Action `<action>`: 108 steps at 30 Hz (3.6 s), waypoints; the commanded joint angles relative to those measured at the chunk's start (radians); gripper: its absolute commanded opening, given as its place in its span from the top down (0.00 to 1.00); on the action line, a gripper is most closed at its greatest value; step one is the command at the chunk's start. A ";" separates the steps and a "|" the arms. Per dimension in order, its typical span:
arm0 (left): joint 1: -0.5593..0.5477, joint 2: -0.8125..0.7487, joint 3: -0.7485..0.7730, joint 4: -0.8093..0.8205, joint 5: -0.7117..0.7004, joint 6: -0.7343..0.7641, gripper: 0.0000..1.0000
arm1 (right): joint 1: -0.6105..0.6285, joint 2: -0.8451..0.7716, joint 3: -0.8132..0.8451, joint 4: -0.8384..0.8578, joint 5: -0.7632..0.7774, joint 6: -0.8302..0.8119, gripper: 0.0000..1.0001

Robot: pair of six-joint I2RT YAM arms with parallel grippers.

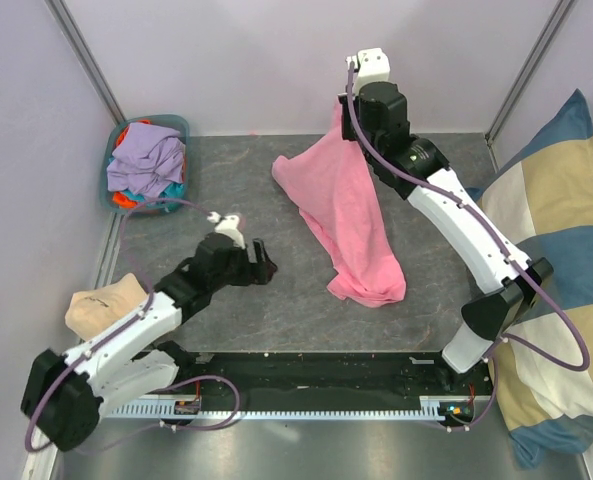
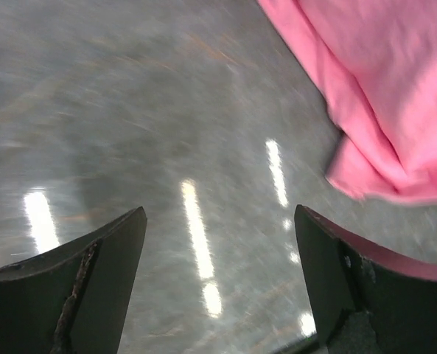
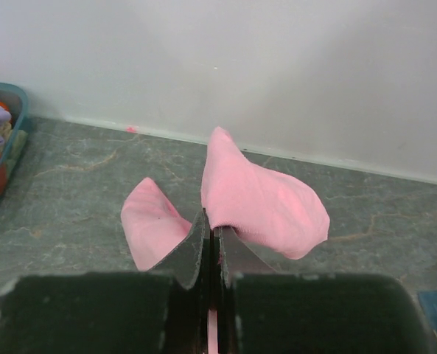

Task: Fold and stack the t-shirts
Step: Flatten the tshirt out

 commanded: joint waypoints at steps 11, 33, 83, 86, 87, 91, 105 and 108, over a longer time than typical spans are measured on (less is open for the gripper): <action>-0.451 0.414 0.115 0.310 -0.138 -0.151 0.08 | 0.002 -0.087 -0.101 0.007 0.043 0.022 1.00; -0.519 0.800 0.302 0.460 -0.128 -0.124 0.20 | 0.002 -0.133 -0.173 0.001 0.061 0.016 1.00; -0.100 0.053 0.854 -0.448 -0.502 0.365 0.98 | -0.026 -0.572 -0.483 -0.089 0.492 0.131 1.00; -0.100 0.034 0.902 -0.491 -0.520 0.376 0.98 | -0.026 -0.624 -0.497 -0.114 0.492 0.144 1.00; -0.100 0.028 0.923 -0.504 -0.520 0.377 0.98 | -0.026 -0.632 -0.501 -0.120 0.497 0.145 1.00; -0.100 0.005 0.961 -0.551 -0.537 0.386 0.98 | -0.026 -0.681 -0.497 -0.119 0.538 0.133 1.00; -0.100 -0.075 0.905 -0.600 -0.315 0.273 0.98 | -0.026 -0.810 -0.317 -0.020 0.434 -0.028 1.00; -0.100 -0.139 0.899 -0.610 -0.240 0.236 0.98 | -0.026 -0.849 -0.267 -0.040 0.396 -0.037 1.00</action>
